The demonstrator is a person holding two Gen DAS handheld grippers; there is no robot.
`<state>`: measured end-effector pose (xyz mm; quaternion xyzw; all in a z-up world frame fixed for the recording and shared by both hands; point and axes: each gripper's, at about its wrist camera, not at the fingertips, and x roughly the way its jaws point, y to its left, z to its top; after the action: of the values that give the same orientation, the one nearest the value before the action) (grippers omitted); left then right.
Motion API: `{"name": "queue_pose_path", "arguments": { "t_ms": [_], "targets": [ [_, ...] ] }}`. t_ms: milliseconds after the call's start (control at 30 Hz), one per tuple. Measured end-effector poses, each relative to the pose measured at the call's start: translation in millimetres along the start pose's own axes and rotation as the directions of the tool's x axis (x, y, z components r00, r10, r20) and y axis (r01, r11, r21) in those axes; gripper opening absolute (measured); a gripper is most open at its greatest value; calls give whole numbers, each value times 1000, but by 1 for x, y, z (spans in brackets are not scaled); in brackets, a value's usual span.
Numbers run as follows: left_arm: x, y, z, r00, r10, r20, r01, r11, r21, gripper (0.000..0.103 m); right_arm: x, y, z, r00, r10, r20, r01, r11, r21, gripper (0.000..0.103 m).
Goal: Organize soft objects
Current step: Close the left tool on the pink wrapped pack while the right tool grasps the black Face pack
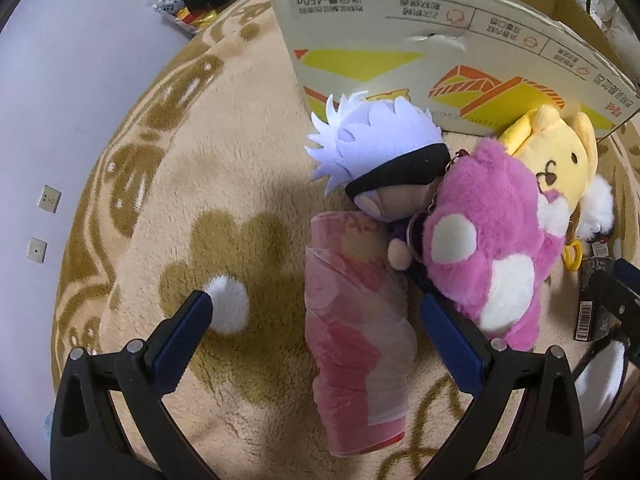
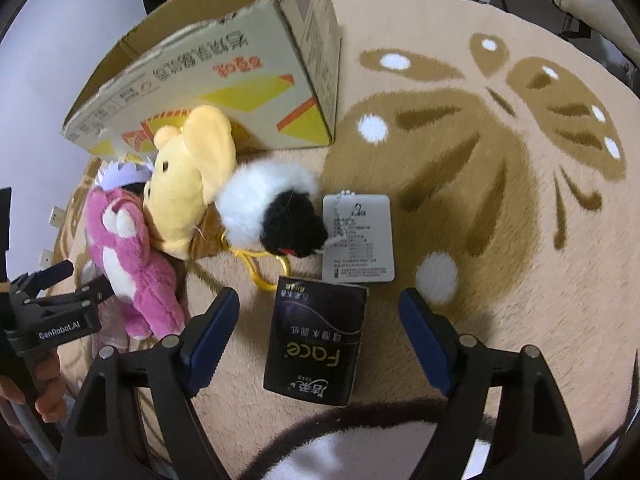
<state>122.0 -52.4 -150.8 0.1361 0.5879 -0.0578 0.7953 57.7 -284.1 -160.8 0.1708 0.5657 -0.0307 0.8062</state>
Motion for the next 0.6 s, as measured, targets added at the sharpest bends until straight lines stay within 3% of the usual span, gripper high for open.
{"name": "queue_pose_path", "arguments": {
  "t_ms": [533, 600],
  "targets": [
    [27, 1, 5, 998, 23, -55, -22, 1000, 13, 103, 20, 15, -6, 999, -25, -35, 24, 999, -36, 86],
    [29, 3, 6, 998, 18, -57, -17, 1000, 8, 103, 22, 18, -8, 998, -38, -40, 36, 998, -48, 78]
  ]
}}
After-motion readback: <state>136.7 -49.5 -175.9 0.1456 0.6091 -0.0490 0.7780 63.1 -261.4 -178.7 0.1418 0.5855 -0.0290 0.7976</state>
